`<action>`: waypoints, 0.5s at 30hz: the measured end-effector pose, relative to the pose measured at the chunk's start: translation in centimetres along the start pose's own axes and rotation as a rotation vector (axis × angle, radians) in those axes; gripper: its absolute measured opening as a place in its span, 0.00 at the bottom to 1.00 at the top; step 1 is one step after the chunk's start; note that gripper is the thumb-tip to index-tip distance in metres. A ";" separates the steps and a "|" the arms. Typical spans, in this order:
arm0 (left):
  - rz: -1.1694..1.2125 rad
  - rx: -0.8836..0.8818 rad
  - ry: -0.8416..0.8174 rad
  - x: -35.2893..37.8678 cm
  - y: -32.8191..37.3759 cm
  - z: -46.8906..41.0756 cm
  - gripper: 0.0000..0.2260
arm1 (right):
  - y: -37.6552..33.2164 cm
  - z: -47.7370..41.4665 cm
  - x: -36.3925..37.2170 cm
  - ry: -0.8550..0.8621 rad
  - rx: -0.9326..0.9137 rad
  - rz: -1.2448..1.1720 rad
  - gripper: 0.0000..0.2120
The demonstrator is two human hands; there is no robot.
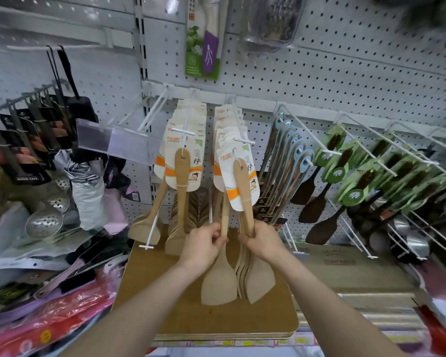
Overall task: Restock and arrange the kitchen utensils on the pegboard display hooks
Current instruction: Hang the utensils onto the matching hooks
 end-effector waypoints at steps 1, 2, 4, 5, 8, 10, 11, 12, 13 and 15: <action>-0.025 -0.002 0.013 0.2 0.1 -0.2 0.05 | 0.1 0.0 -0.2 0.003 0.000 0.019 0.10; -0.040 -0.005 0.023 0.4 0.2 -0.4 0.04 | 0.3 -0.1 -0.3 0.007 0.000 0.040 0.09; -0.056 -0.004 0.027 0.8 0.5 -0.8 0.03 | 0.6 -0.2 -0.4 0.024 0.009 0.076 0.10; -0.063 -0.004 0.025 1.0 0.6 -0.9 0.03 | 0.7 -0.3 -0.5 0.035 0.016 0.085 0.10; -0.092 -0.018 0.031 1.3 0.3 -1.4 0.03 | 0.7 -0.6 -0.7 0.064 0.025 0.112 0.12; -0.127 -0.026 0.042 1.0 -0.2 -1.8 0.03 | 0.8 -0.8 -0.7 0.070 0.024 0.133 0.13; -0.133 -0.030 0.047 0.8 -0.5 -2.1 0.02 | 0.9 -0.9 -0.7 0.075 0.025 0.136 0.12; -0.133 -0.038 0.049 0.7 -0.7 -2.3 0.02 | 0.9 -0.9 -0.6 0.077 0.026 0.132 0.12; -0.132 -0.043 0.051 0.6 -0.8 -2.6 0.02 | 0.9 -1.0 -0.5 0.076 0.028 0.122 0.11; -0.143 -0.045 0.064 0.6 -0.9 -3.3 0.04 | 0.7 -1.1 -0.2 0.056 0.026 0.094 0.11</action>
Point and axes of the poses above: each hand's wrist, its own z-axis away from the middle knuckle, its own x-axis out of the palm, y = z × x, the point moved 3 cm from there along -z, towards the middle knuckle, and after that the axes turned 9 degrees about z, right-handed, at the moved point
